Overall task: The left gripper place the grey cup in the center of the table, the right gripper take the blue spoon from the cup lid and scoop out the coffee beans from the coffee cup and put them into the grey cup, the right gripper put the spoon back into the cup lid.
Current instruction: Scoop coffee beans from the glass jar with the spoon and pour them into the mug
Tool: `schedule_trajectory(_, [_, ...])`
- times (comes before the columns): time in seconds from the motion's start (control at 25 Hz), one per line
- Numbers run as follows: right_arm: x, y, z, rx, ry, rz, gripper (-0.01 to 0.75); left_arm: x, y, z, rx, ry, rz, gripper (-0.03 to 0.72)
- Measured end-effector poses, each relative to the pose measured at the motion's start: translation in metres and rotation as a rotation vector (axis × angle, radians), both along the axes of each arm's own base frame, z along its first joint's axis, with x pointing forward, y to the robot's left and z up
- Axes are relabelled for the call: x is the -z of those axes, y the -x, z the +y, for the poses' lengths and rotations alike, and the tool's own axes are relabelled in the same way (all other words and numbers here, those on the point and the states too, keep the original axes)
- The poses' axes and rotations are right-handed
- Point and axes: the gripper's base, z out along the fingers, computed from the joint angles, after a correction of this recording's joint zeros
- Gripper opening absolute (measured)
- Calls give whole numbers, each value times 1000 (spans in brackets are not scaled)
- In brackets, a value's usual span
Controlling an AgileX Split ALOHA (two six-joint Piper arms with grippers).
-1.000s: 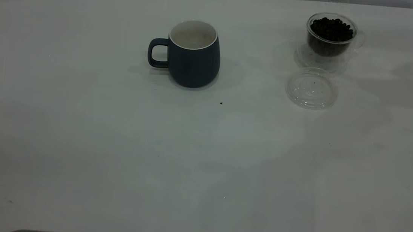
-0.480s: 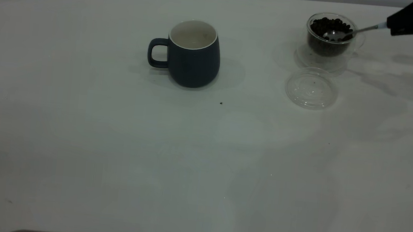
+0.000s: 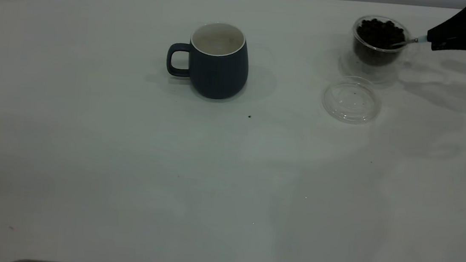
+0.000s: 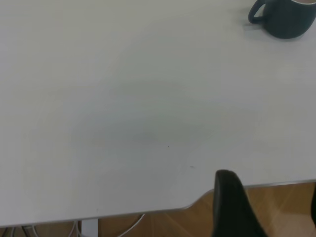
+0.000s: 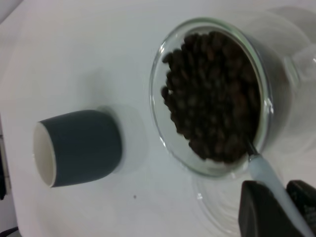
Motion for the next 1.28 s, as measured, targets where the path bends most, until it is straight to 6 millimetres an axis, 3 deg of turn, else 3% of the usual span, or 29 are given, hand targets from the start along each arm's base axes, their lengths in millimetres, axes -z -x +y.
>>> schedule_trajectory(0.44, [1, -1, -1, 20, -19, 3, 100, 0, 0, 0, 1, -1, 0, 451])
schedule_trajectory(0.72, [-1, 4, -19, 43, -52, 10, 100, 0, 0, 0, 1, -1, 0, 451])
schedule_trajectory(1.28, [-5, 10, -30, 40, -109, 17, 100, 0, 0, 0, 1, -1, 0, 451])
